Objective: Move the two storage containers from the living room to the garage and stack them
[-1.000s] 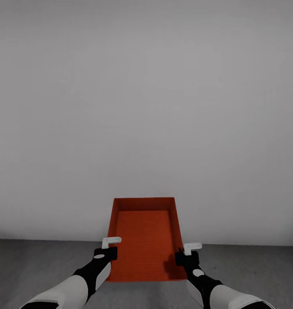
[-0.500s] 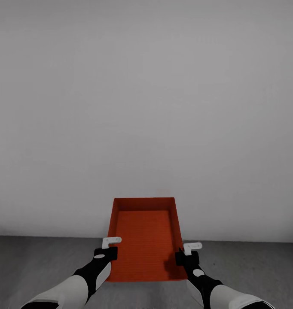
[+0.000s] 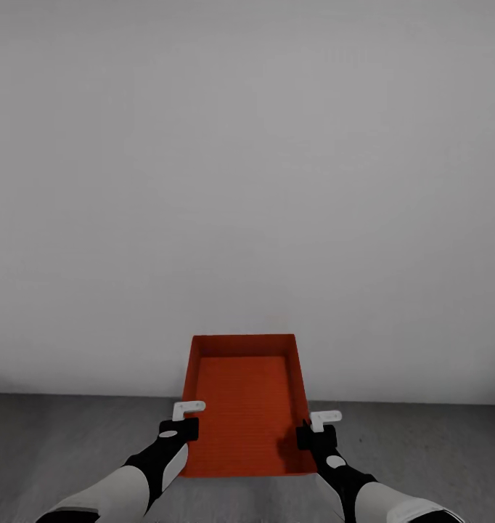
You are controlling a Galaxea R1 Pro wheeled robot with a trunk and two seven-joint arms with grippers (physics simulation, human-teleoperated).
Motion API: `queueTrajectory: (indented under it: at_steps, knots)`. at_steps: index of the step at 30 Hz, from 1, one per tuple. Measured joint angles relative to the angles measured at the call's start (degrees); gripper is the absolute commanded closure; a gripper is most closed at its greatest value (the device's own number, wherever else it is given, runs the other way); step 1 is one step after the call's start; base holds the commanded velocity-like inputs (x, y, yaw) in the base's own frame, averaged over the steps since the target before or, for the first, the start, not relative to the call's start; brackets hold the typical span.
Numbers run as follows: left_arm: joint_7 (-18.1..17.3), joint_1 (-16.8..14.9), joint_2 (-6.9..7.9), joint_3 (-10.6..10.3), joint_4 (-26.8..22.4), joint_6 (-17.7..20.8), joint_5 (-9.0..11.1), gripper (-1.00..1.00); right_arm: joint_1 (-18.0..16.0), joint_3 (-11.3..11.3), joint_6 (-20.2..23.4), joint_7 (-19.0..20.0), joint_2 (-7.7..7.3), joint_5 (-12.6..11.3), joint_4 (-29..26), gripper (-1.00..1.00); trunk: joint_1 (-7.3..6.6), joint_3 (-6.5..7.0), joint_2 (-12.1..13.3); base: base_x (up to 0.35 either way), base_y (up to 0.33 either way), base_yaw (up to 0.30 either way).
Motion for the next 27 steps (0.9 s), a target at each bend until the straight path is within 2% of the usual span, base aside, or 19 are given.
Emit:
queueTrajectory:
  at_steps: [27]
  knots:
    - [-0.04, 0.0, 0.0, 0.07, 0.0, 0.0, -0.07, 1.0, 0.0, 0.01, -0.01, 0.01, 0.0, -0.03, 0.0, 1.0, 0.0, -2.43, 0.0, 0.0, 0.0, 0.0]
